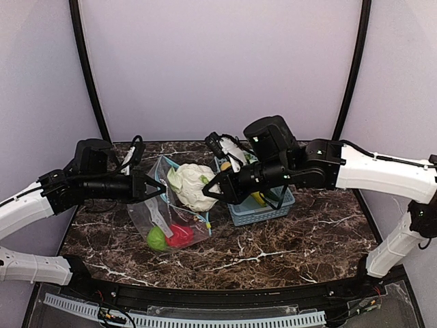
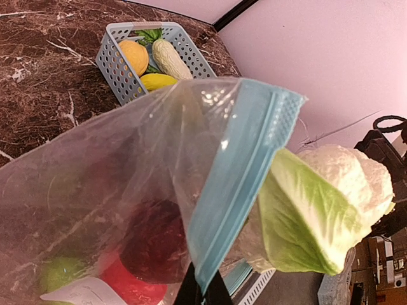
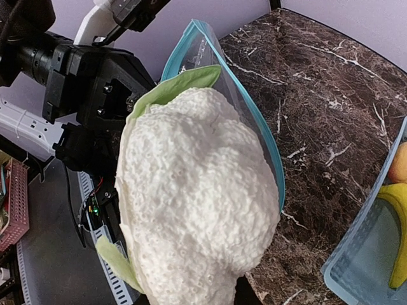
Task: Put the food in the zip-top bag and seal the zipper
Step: Place the fake vegetable in the zipper food storage bag, then adjust the zipper food storage bag at the center of the board.
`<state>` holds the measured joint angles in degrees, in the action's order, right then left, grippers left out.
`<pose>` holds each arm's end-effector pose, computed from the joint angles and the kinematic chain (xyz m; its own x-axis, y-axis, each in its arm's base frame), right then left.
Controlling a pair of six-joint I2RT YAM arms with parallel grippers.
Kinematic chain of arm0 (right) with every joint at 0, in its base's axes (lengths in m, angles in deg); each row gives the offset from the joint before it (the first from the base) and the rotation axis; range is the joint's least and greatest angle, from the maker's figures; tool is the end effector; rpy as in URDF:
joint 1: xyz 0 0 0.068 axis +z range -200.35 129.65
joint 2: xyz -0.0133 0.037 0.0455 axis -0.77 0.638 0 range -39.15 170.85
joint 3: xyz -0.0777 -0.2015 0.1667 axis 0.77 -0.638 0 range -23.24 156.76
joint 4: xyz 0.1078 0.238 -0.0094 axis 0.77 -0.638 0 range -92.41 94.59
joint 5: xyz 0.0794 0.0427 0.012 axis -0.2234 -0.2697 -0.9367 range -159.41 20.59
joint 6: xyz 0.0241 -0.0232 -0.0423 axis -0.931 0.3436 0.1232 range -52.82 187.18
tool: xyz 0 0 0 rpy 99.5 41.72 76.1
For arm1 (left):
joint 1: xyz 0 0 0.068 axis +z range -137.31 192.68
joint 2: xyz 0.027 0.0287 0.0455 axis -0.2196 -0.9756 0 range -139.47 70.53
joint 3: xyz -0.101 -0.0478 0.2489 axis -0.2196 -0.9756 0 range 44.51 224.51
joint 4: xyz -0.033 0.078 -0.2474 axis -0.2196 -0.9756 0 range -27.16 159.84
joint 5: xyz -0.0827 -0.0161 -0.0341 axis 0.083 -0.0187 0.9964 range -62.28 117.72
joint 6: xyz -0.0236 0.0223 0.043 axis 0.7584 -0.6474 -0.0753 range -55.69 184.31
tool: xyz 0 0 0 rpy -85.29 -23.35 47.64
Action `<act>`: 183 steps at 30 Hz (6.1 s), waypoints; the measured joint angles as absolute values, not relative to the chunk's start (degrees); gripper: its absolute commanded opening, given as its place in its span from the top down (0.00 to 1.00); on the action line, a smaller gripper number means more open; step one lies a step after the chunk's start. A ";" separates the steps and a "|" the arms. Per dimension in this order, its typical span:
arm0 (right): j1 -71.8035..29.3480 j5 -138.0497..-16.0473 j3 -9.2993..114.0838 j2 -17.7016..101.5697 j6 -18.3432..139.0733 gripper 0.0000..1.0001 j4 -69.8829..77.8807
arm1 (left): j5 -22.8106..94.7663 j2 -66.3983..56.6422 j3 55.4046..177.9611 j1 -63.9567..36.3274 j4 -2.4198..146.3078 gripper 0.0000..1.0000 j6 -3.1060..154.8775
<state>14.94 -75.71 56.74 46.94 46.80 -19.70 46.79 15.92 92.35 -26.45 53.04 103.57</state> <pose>0.1412 0.3163 0.3552 -0.5264 -0.3164 -0.7892 -0.8100 0.4688 0.3524 0.1604 -0.1453 0.3165 -0.7648 -0.1488 -0.6269 0.4454 0.5809 -0.6813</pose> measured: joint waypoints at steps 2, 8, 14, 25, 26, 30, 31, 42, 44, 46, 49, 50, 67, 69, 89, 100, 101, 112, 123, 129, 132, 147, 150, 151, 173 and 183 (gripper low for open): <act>14.96 -75.52 57.95 48.44 47.04 1.00 -20.03 | 46.85 16.18 92.35 -26.45 53.04 0.99 103.59; 14.99 -75.01 60.63 51.81 47.17 1.00 -22.08 | 47.22 16.90 92.33 -26.45 53.02 0.99 103.59; 14.99 -74.38 63.58 55.94 46.93 1.00 -23.20 | 47.68 17.32 91.98 -26.45 52.98 0.99 103.55; 14.96 -74.31 70.27 62.80 45.16 1.00 -24.92 | 47.66 17.30 91.58 -25.73 51.91 0.99 103.59; 14.96 -74.31 70.73 63.35 44.94 1.00 -24.92 | 47.86 17.30 91.54 -25.73 51.91 0.99 103.59; 14.96 -74.90 72.70 66.08 44.15 1.00 -24.51 | 49.19 17.30 91.43 -25.84 52.50 0.99 103.79; 14.96 -75.41 73.05 66.89 43.98 1.00 -24.29 | 49.50 17.32 91.43 -25.84 52.82 0.99 103.81; 14.99 -77.96 73.75 71.46 41.97 0.98 -24.05 | 50.17 17.75 91.43 -25.86 53.96 0.99 103.83; 14.99 -78.49 74.34 72.07 41.62 0.97 -23.83 | 50.31 17.75 91.43 -25.86 53.98 0.99 103.83; 14.99 -78.88 75.37 73.14 41.33 0.97 -23.42 | 50.50 17.75 91.43 -25.86 54.07 0.99 103.83; 14.99 -79.01 76.59 75.02 40.98 0.97 -22.30 | 50.68 17.75 91.43 -25.86 54.20 0.99 103.86; 14.99 -79.01 76.98 75.77 40.81 0.97 -21.97 | 50.70 17.75 91.43 -25.86 54.29 0.99 103.86; 14.99 -77.75 80.92 81.71 38.69 0.69 -19.44 | 50.28 18.21 91.43 -25.84 54.73 0.99 104.10; 14.99 -77.27 80.92 81.67 38.78 0.62 -19.46 | 49.69 18.67 91.43 -25.86 54.64 0.99 104.10; 15.03 -72.26 73.46 65.19 40.31 0.14 -22.93 | 48.19 19.66 91.43 -26.21 54.07 0.99 104.07; 15.10 -65.72 71.41 58.59 40.33 0.12 -27.09 | 47.53 19.66 91.43 -26.14 52.98 0.99 104.05; 15.10 -65.18 71.17 58.32 40.31 0.12 -27.37 | 47.53 19.66 91.43 -26.14 52.98 0.99 104.05; 13.04 -63.63 69.73 58.89 39.17 0.18 -31.00 | 48.05 19.61 91.43 -26.14 52.98 0.99 103.92; 8.78 -71.06 68.50 59.00 41.20 0.33 -30.10 | 49.85 19.00 91.74 -26.14 52.91 0.99 102.52; 5.92 -76.22 69.36 62.28 41.75 0.34 -29.10 | 51.46 18.41 92.39 -26.14 52.50 0.99 101.36; 5.17 -78.38 70.47 64.73 41.92 0.35 -29.14 | 53.30 18.06 92.63 -26.12 52.28 0.99 100.07; 4.63 -84.48 74.03 71.33 43.13 0.46 -31.02 | 60.97 12.77 98.75 -26.10 47.29 0.99 90.83; 4.60 -85.16 73.92 71.70 43.24 0.59 -31.96 | 61.37 12.20 99.08 -26.10 46.92 0.99 89.93; 4.60 -85.42 73.90 71.70 43.39 0.67 -32.09 | 61.37 12.03 99.15 -26.10 46.90 0.99 89.74; 5.30 -83.39 67.23 53.28 37.66 1.00 -31.39 | 52.10 7.77 105.59 -25.55 44.39 0.99 89.19; 10.68 -76.61 60.68 50.61 32.15 1.00 -25.60 | 50.72 3.07 106.47 -24.20 47.91 0.84 94.09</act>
